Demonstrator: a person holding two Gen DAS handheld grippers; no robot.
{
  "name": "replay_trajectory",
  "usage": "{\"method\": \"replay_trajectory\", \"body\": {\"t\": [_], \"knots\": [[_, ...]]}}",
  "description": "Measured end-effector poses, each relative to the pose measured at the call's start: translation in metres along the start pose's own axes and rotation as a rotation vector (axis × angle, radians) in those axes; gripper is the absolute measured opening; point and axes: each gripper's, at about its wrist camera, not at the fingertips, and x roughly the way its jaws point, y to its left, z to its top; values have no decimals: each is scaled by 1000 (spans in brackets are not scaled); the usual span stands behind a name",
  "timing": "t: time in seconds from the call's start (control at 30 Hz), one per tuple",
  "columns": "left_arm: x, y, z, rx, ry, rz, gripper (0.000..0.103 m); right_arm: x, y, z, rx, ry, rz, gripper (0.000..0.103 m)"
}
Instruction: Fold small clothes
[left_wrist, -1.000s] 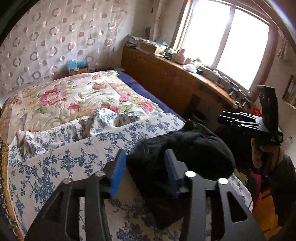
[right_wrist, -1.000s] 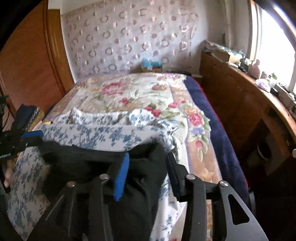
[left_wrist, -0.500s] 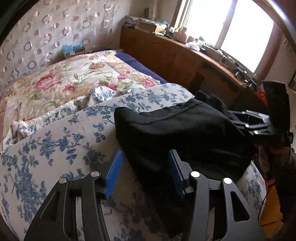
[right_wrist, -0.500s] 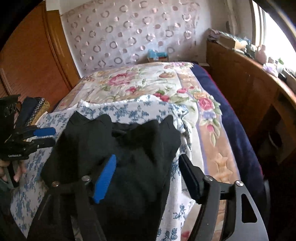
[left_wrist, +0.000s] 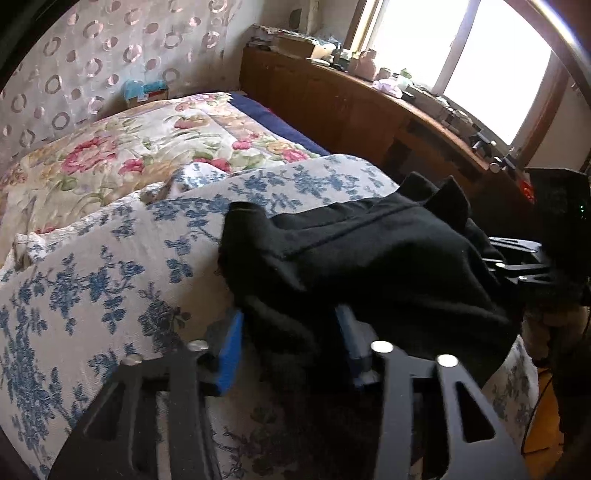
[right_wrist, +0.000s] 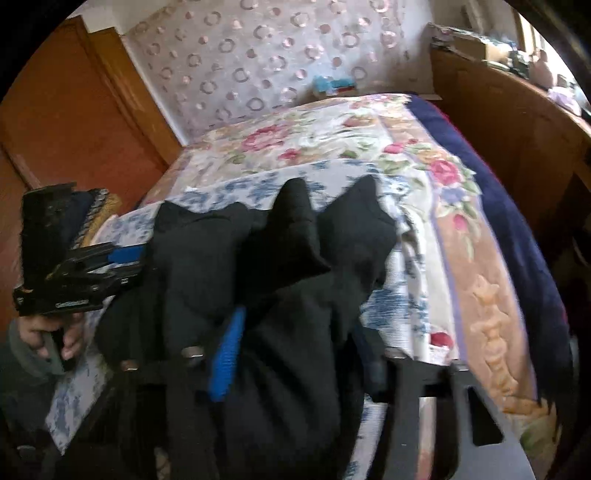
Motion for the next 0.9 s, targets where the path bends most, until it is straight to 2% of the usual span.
{"method": "replay_trajectory", "body": {"t": [0.03, 0.07, 0.13, 0.23, 0.4, 0.6, 0.73, 0.9], "knots": [[1, 1, 1, -4, 2, -11, 28, 2, 0, -1, -6, -1, 7, 37], [1, 1, 1, -9, 4, -23, 22, 3, -1, -2, -9, -5, 26, 34], [0, 1, 1, -17, 3, -45, 15, 4, -2, -4, -16, -12, 43, 27], [-15, -2, 0, -10, -38, -49, 13, -1, -3, -5, -25, -42, 39, 23], [-64, -12, 0, 8, -156, -46, 12, -33, 16, -1, -78, -148, 32, 21], [-133, -7, -8, 3, -285, 43, 12, -55, 49, 22, -172, -225, 46, 21], [-186, 14, -23, -30, -358, 151, 12, -50, 85, 44, -265, -247, 88, 21], [-238, 44, -49, -85, -418, 297, 12, -30, 149, 75, -411, -257, 169, 21]]}}
